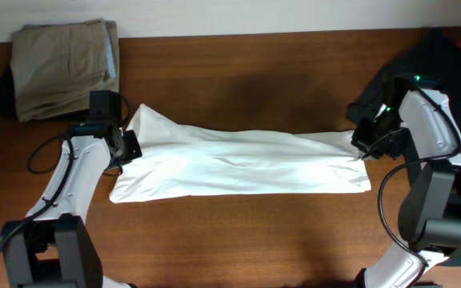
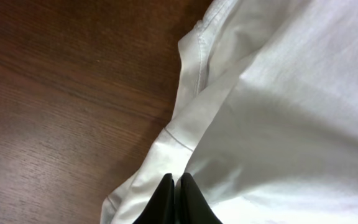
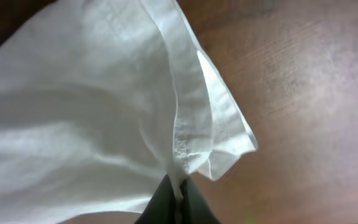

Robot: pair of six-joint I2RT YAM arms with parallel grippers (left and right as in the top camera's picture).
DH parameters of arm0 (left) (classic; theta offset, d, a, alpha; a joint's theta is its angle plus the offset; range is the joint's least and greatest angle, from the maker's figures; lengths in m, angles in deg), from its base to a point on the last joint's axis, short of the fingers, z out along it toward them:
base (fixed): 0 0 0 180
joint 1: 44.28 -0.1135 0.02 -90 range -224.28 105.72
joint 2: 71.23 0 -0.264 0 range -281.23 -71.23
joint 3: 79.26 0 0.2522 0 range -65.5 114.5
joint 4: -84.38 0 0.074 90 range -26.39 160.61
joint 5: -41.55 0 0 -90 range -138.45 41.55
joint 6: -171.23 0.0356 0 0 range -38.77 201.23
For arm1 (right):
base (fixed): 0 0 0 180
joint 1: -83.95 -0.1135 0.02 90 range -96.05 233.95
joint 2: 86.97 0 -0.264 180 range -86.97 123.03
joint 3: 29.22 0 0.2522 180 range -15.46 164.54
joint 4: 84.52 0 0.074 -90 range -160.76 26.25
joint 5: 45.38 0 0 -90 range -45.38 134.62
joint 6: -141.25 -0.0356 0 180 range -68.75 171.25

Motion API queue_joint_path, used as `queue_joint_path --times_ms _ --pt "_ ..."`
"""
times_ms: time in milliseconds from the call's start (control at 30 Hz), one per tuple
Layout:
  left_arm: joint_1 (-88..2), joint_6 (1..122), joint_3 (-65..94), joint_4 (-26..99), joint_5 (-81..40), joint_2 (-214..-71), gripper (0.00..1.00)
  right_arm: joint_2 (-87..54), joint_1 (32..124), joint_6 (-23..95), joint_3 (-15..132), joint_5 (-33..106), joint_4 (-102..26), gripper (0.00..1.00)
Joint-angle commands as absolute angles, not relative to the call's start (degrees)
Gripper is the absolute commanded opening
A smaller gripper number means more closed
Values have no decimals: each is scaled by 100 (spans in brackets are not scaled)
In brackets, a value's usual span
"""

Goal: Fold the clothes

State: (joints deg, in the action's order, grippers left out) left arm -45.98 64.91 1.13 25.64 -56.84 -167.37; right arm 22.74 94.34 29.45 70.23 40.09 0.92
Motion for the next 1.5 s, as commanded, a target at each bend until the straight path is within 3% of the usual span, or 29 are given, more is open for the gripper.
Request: queue_joint_path --times_ms 0,367,400,467,533,567,600,767,800,833,867,900,1000,1200,1467 --pt "-4622 6450 128 2597 -5550 -16787 4 2213 9397 2960 6908 4144 -56 5" --pt "-4622 6452 37 2121 -5386 -16789 5 2215 9397 2936 6143 4125 -522 9" --pt "-4622 6452 -57 2123 -5406 -16789 6 2215 9397 2939 6027 4127 -635 15" --pt "-4622 6452 -191 2123 -5491 -16789 18 2215 9397 2939 5996 4127 -666 29" --pt "-4622 6452 -245 2051 -5517 -16789 33 2215 9399 2941 5996 4164 -716 59" --pt "-4624 6450 -234 2042 -5716 -16785 37 2213 9417 2941 6011 4245 -736 85" --pt "-4622 6447 -184 2020 -5843 -16785 40 2213 9447 2943 6057 4310 -729 100" --pt "-4591 6410 1031 1461 -5922 -16660 39 2213 9723 2947 6984 4334 -176 99" --pt "-4550 6410 1300 1476 -5775 -16634 30 2213 9753 3026 7194 4216 -150 93" --pt "-4491 6415 1540 1620 -5404 -16634 18 2213 9751 3127 7310 3969 -235 70" --pt "-4436 6417 1554 1834 -5122 -16634 14 2213 9740 3155 7310 3790 -318 58" --pt "-4388 6417 1516 2040 -4855 -16656 7 2224 9712 3153 7266 3661 -408 38" --pt "-4117 6417 1252 2604 -4558 -17043 0 2230 9467 3151 6986 3618 -718 14" --pt "-3846 6500 1199 3314 -4420 -18461 1 2256 8951 2974 6363 3626 -1451 13" --pt "-4414 6496 1199 3900 -4888 -19473 1 2344 8927 2915 5142 3790 -3271 13"
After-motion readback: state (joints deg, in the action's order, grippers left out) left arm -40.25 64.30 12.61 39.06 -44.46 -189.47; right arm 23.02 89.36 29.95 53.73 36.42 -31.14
